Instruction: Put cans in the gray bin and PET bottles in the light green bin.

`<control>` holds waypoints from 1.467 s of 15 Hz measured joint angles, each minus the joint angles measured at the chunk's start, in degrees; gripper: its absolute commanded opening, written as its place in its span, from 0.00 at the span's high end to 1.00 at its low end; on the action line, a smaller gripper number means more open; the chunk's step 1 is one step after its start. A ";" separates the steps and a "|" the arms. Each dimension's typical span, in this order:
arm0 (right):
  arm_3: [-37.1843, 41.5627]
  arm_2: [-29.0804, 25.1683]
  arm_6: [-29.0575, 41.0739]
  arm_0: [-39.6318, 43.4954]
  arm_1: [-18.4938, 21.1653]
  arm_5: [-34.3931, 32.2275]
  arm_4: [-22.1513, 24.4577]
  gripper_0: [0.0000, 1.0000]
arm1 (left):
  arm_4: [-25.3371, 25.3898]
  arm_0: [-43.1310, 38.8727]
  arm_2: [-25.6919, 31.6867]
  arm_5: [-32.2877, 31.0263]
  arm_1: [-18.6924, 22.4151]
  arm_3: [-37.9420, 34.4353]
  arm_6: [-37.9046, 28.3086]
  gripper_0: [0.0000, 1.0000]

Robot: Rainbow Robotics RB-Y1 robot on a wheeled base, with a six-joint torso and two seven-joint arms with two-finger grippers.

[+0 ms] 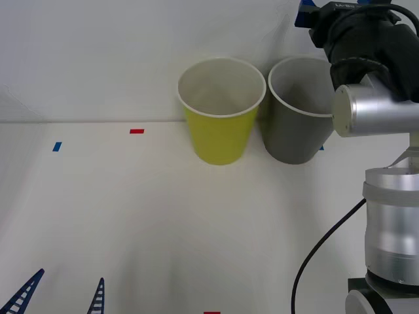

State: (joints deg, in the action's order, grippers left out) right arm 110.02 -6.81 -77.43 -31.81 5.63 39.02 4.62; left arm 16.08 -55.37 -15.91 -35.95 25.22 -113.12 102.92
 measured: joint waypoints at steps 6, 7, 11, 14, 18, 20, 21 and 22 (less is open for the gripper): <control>0.01 -0.46 -0.58 0.00 0.00 -0.84 -0.07 0.00 | 0.00 0.00 0.00 0.00 0.00 0.00 0.00 0.00; 0.01 -0.47 -0.74 0.00 0.00 -0.87 -0.07 0.00 | 0.00 0.00 0.00 0.00 0.00 0.00 0.00 0.00; 1.36 -0.48 -0.80 0.56 0.01 -0.80 1.01 0.00 | 0.00 0.00 0.00 0.00 0.00 0.00 0.00 0.00; 6.86 0.10 -0.62 4.41 0.53 1.15 0.26 0.00 | 0.00 0.00 0.00 0.00 0.00 0.00 0.00 0.00; 18.98 2.19 -0.05 9.85 1.51 11.13 -1.00 0.00 | 0.00 0.00 0.00 0.00 0.00 0.00 0.00 0.00; 23.89 2.87 0.48 14.49 2.39 11.70 -3.55 0.00 | 0.00 0.00 0.00 0.00 0.00 0.00 0.00 0.00; 26.25 2.97 0.65 16.72 2.87 11.74 -5.23 0.00 | 0.00 0.00 0.00 0.00 0.00 0.00 0.00 0.00; 28.80 3.00 0.74 19.17 3.36 11.73 -6.62 0.00 | 0.00 0.00 0.00 0.00 0.00 0.00 0.00 0.00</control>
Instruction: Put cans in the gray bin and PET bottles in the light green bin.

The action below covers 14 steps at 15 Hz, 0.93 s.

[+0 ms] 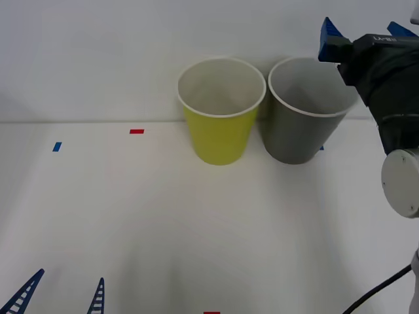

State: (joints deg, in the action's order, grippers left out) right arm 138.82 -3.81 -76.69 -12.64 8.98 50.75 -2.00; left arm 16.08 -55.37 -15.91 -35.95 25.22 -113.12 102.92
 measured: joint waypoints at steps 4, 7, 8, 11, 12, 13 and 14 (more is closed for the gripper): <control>6.26 0.65 -0.35 11.09 1.84 -5.47 -4.13 0.00 | 0.00 0.00 0.00 0.00 0.00 0.00 0.00 0.00; 6.96 3.53 -0.48 20.45 2.62 -16.58 -2.64 0.00 | 0.00 0.00 0.00 0.00 0.00 0.00 0.00 0.00; 7.03 4.66 -0.38 23.83 2.82 -20.04 -1.73 0.00 | 0.00 0.00 0.00 0.00 0.00 0.00 0.00 0.00; 7.05 7.44 -0.05 33.54 3.28 -29.52 0.22 0.00 | 0.00 0.00 0.00 0.00 0.00 0.00 0.00 0.00; 7.03 8.16 0.00 36.08 3.54 -31.79 0.68 0.00 | 0.00 0.00 0.00 0.00 0.00 -0.01 0.00 0.00; 7.01 8.64 0.02 37.90 3.98 -33.29 1.00 0.00 | 0.00 0.00 0.00 0.00 0.00 -0.01 0.00 0.00; 7.01 8.82 0.03 38.93 4.48 -34.17 1.05 0.00 | 0.00 0.00 0.00 0.00 0.00 0.00 0.00 0.00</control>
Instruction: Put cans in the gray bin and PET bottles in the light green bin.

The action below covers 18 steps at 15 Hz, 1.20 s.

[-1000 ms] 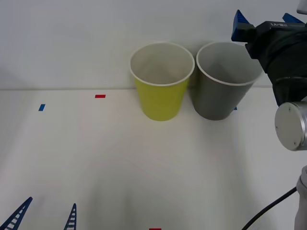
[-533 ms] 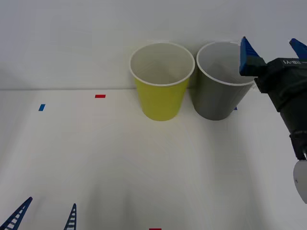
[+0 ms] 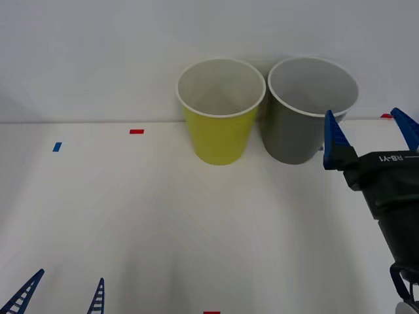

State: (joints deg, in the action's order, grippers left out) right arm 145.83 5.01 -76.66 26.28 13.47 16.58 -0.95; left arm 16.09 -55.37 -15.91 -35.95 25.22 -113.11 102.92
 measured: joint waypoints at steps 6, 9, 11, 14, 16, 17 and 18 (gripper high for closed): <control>-0.38 2.11 -0.55 3.14 -0.26 -4.22 0.16 0.00 | 0.00 0.00 0.00 0.00 0.00 0.00 0.00 0.00; -5.84 3.27 -0.92 5.66 -0.64 -16.65 1.00 0.00 | 0.00 0.00 0.00 0.00 0.00 0.00 0.00 0.00; -11.47 3.49 -1.49 8.41 -0.66 -26.86 1.62 0.00 | 0.00 0.00 0.00 0.00 0.00 0.00 0.00 0.00; -19.34 2.79 -2.46 15.00 -0.44 -39.67 2.09 0.00 | 0.00 0.00 0.00 0.00 0.00 0.00 0.00 0.00; -21.56 2.36 -2.92 19.46 0.28 -43.00 1.45 0.00 | 0.00 0.00 0.00 0.00 0.00 0.00 0.00 0.00; -21.76 2.38 -3.06 20.73 0.35 -43.32 1.13 0.00 | 0.00 0.00 0.00 0.00 0.00 0.00 0.00 0.00; -21.85 2.48 -3.11 21.96 -0.07 -43.60 1.06 0.00 | 0.00 0.00 0.00 0.00 0.00 0.00 0.00 0.00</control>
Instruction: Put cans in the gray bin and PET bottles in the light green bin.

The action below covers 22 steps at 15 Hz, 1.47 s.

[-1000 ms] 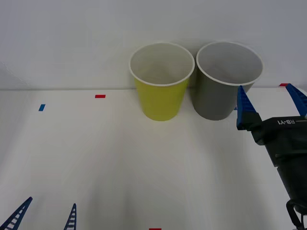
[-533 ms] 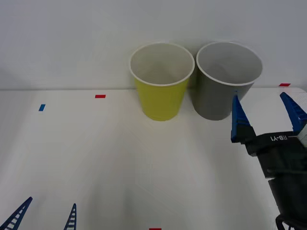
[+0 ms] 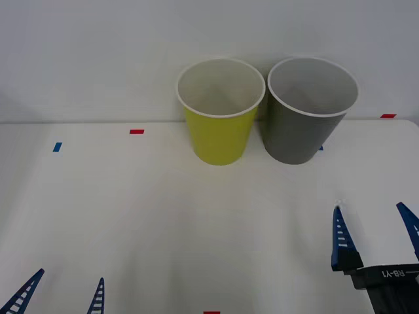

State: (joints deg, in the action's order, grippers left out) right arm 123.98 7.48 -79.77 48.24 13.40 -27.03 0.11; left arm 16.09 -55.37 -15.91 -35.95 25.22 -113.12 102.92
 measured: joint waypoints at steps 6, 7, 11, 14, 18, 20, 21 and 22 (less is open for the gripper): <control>-0.02 0.64 -0.03 9.32 -0.16 -6.26 0.25 0.00 | 0.00 0.00 0.00 0.00 0.00 -0.01 0.00 0.00; -0.03 0.65 -0.03 10.76 0.43 -7.44 -0.05 0.00 | 0.00 0.00 0.00 0.00 0.00 0.00 0.00 0.00; -5.56 1.01 0.17 12.51 2.41 -13.73 -1.13 0.00 | 0.00 0.00 0.00 0.00 0.00 0.00 0.00 0.00; -8.89 1.84 0.39 12.69 3.17 -14.85 -1.90 0.00 | 0.00 0.00 0.00 0.00 0.00 0.00 0.00 0.00; -9.11 2.49 0.79 13.17 2.97 -15.56 -2.10 0.00 | 0.00 0.00 0.00 0.00 0.00 0.00 0.00 0.00; -9.16 2.53 0.98 13.19 2.39 -15.60 -2.12 0.00 | 0.00 0.00 0.00 0.00 0.00 0.00 0.00 0.00; -9.18 2.54 1.00 13.19 2.30 -15.61 -2.12 0.00 | 0.00 0.00 0.00 0.00 0.00 0.00 0.00 0.00; -9.19 2.54 1.01 13.19 2.27 -15.61 -2.13 0.00 | 0.00 0.00 0.00 0.00 0.00 0.00 0.00 0.00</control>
State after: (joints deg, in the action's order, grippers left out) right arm 114.80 10.02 -78.76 61.44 15.67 -42.64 -2.01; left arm 16.08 -55.37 -15.91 -35.95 25.22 -113.12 102.92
